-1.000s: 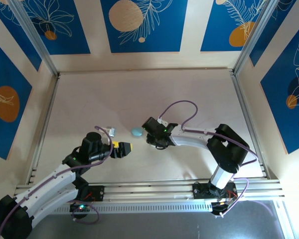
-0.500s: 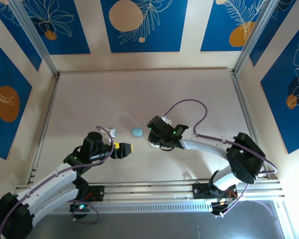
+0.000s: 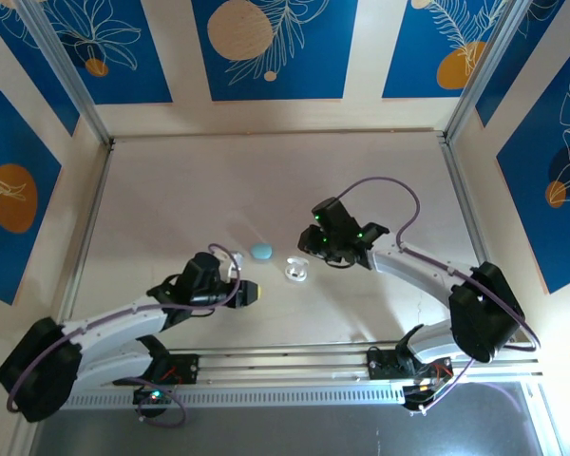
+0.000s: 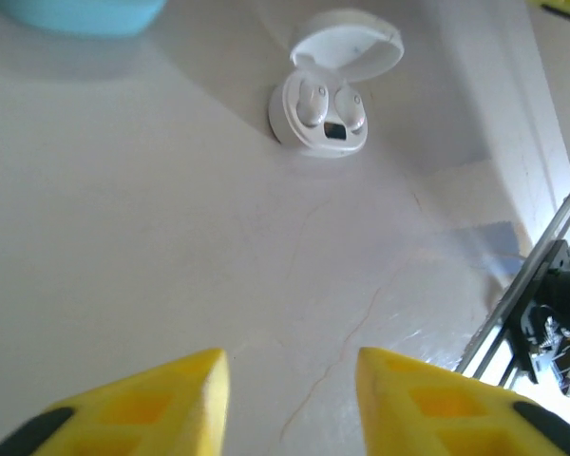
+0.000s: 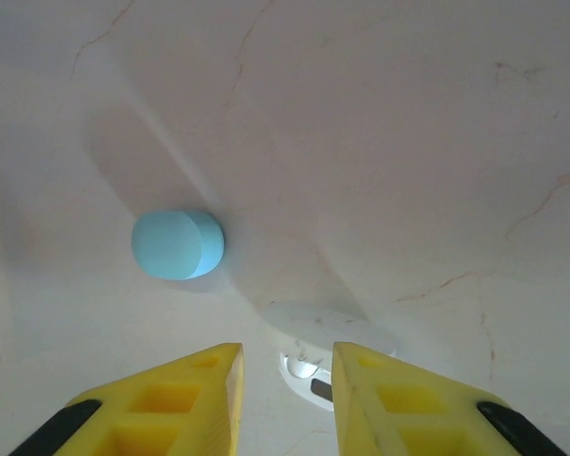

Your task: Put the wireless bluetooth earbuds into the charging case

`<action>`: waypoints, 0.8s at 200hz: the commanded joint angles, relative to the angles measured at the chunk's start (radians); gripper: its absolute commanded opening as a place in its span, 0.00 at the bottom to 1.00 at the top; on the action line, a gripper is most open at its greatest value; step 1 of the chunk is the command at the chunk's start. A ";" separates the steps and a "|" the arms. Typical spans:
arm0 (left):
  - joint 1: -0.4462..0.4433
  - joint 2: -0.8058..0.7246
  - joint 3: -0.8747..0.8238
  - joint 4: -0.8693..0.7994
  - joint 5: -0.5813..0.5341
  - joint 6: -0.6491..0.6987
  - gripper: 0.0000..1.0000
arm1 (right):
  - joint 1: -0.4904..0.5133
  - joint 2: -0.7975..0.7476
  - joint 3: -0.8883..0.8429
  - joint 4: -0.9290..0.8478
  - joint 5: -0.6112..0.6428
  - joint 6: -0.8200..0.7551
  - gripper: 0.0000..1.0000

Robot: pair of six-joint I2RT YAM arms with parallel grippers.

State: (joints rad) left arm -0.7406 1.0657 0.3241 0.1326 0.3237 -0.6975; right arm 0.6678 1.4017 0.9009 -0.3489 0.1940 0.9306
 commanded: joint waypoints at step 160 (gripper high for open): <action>-0.162 0.557 0.240 0.348 -0.059 -0.068 0.11 | -0.105 0.226 0.060 0.026 -0.345 -0.184 0.18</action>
State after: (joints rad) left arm -0.8936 1.5845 0.5377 0.4339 0.2760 -0.7547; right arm 0.5499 1.6264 0.9676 -0.3248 -0.1097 0.7597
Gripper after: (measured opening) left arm 0.119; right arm 0.185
